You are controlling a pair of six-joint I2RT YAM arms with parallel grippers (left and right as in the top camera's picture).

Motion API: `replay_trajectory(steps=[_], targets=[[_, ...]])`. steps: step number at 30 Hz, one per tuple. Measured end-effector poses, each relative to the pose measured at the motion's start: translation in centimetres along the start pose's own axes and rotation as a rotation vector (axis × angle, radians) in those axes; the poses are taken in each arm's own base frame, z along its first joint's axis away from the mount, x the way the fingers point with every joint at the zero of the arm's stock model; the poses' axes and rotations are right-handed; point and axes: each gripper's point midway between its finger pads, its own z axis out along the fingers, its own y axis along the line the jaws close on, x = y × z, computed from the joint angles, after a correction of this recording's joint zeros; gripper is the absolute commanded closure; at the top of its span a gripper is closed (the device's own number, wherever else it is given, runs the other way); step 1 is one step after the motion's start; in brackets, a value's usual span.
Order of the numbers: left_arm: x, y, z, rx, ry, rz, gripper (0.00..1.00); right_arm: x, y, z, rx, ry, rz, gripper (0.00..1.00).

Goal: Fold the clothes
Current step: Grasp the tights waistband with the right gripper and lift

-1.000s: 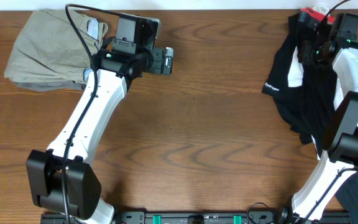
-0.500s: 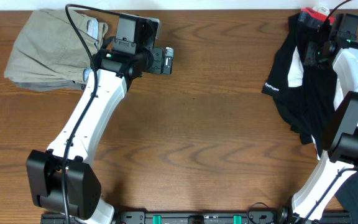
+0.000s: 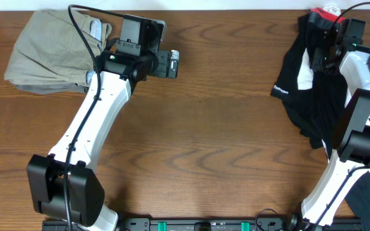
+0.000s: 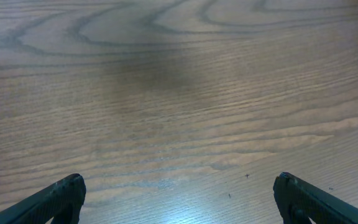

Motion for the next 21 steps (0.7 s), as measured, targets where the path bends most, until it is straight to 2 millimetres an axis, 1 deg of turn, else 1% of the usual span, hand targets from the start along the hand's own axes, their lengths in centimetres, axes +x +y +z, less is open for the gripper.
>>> replay_trajectory(steps=[1,2,8,12,15,17,19,21], targets=[[0.0,0.0,0.0,0.000,0.001,0.000,0.02,0.0,0.0,0.0,0.002,0.000,0.003,0.97],[0.0,0.0,0.0,0.000,0.002,0.000,0.02,0.0,0.0,0.0,0.002,-0.001,0.003,0.99],[-0.1,0.0,0.0,0.000,-0.003,0.002,0.02,0.1,0.0,-0.1,-0.002,0.004,0.016,0.99],[-0.3,0.7,-0.1,-0.008,-0.012,-0.007,0.02,0.0,0.5,-1.3,-0.023,0.007,0.015,0.99],[-0.5,2.2,-0.3,-0.029,-0.018,-0.032,0.02,-1.0,1.5,-3.8,-0.046,-0.024,0.005,0.99],[-0.7,3.7,-0.5,-0.050,-0.024,-0.058,0.02,-1.9,2.7,-5.8,-0.075,-0.059,-0.010,0.99],[-0.9,5.4,-1.0,-0.073,-0.035,-0.087,0.02,-3.1,4.8,-8.6,-0.129,-0.110,-0.036,0.99],[-1.2,7.1,-1.9,-0.096,-0.054,-0.117,0.02,-4.2,7.2,-11.3,-0.189,-0.163,-0.066,0.99]])
